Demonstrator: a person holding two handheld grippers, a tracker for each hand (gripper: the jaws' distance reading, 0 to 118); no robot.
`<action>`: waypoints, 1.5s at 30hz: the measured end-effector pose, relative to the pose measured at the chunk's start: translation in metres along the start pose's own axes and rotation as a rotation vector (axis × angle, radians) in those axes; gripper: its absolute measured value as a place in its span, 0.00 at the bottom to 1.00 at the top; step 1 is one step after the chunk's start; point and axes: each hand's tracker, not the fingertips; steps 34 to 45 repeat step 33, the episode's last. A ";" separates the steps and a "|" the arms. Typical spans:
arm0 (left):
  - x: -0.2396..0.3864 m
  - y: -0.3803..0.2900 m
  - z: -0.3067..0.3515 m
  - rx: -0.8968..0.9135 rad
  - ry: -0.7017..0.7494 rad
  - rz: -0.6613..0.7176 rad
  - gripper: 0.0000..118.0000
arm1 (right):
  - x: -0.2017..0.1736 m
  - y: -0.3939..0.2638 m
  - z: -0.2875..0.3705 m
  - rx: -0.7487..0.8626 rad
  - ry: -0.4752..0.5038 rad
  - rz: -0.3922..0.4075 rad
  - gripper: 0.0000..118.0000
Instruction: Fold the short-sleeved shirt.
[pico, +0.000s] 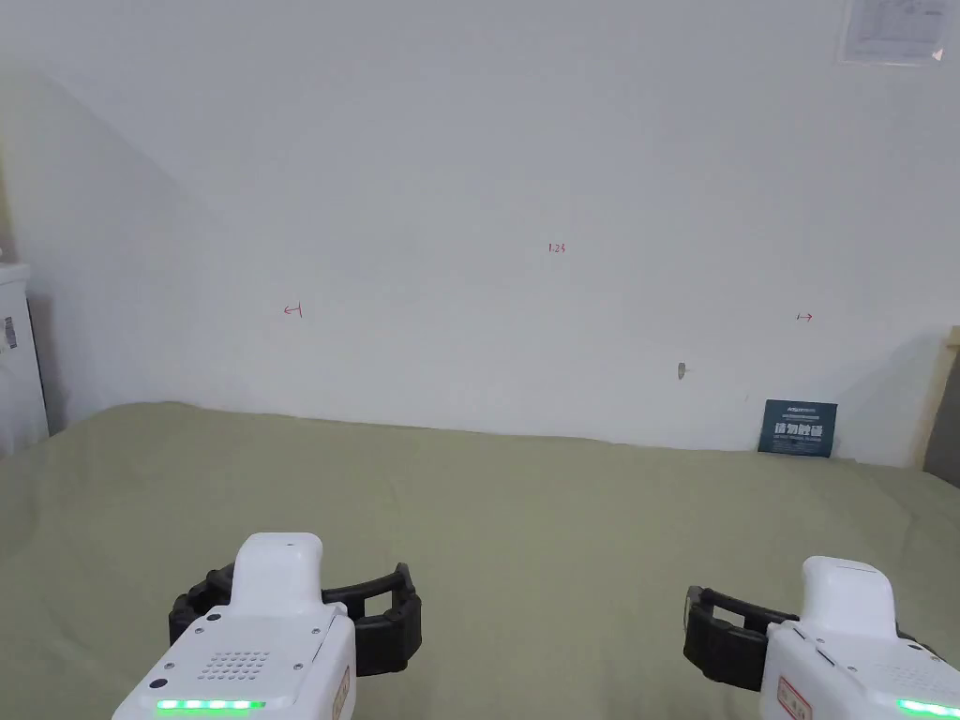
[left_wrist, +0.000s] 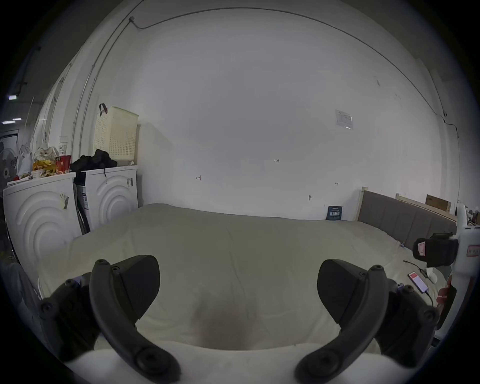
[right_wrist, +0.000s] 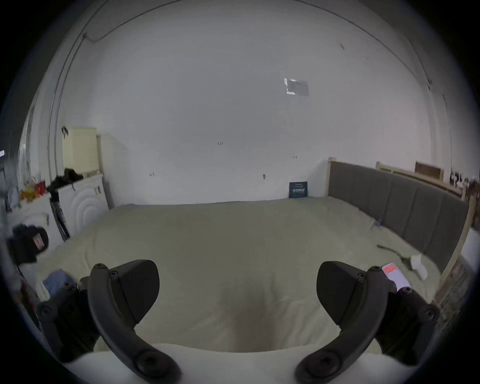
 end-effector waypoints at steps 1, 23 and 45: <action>0.000 0.000 0.000 0.000 0.001 -0.002 1.00 | 0.001 0.001 0.000 -0.004 -0.004 -0.004 1.00; 0.002 0.005 0.006 0.008 0.011 -0.016 1.00 | -0.010 -0.005 0.003 0.001 -0.056 0.131 1.00; -0.001 0.006 0.008 0.004 0.013 -0.011 1.00 | -0.002 -0.004 0.003 -0.005 -0.025 0.062 1.00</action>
